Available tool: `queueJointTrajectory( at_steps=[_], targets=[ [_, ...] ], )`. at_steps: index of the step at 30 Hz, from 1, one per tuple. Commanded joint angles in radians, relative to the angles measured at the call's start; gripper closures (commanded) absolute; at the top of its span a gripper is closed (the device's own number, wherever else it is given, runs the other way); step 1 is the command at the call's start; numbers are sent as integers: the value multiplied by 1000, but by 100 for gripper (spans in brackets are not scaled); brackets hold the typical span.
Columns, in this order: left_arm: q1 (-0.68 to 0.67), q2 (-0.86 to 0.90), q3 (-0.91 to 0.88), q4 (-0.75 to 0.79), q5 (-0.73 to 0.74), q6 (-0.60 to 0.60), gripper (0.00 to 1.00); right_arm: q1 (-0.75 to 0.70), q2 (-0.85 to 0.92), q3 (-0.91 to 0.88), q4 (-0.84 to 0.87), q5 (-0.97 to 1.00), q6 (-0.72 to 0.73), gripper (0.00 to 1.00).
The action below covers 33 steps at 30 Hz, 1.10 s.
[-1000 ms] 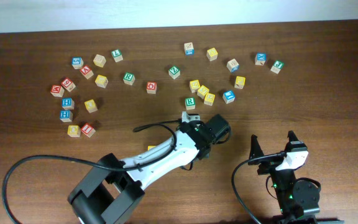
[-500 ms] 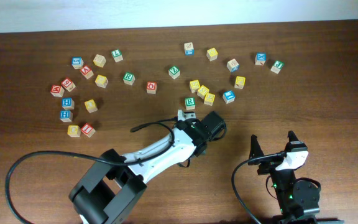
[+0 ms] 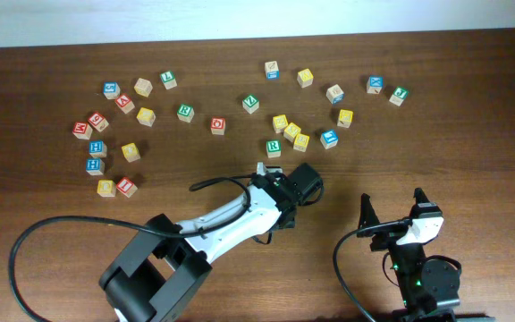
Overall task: Spell out CVPR
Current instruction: 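Place the blue P block right of the green V block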
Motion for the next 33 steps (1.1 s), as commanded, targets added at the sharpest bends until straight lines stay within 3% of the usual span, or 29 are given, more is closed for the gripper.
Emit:
queueJointTrajectory(
  at_steps=[1, 7, 22, 27, 33],
  targets=[
    [0, 11, -7, 6, -14, 16, 80, -7, -6, -5, -7, 8, 6, 2],
    [0, 11, -7, 18, -14, 16, 72, -7, -6, -5, -7, 8, 6, 2],
    [55, 10, 27, 17, -21, 17, 67, -7, -6, -5, -7, 8, 6, 2],
    [57, 1, 106, -6, -21, 102, 65, -7, -6, -5, -7, 8, 6, 2],
    [57, -3, 151, 20, -18, 102, 61, -7, -6, -5, -7, 8, 6, 2]
  ],
)
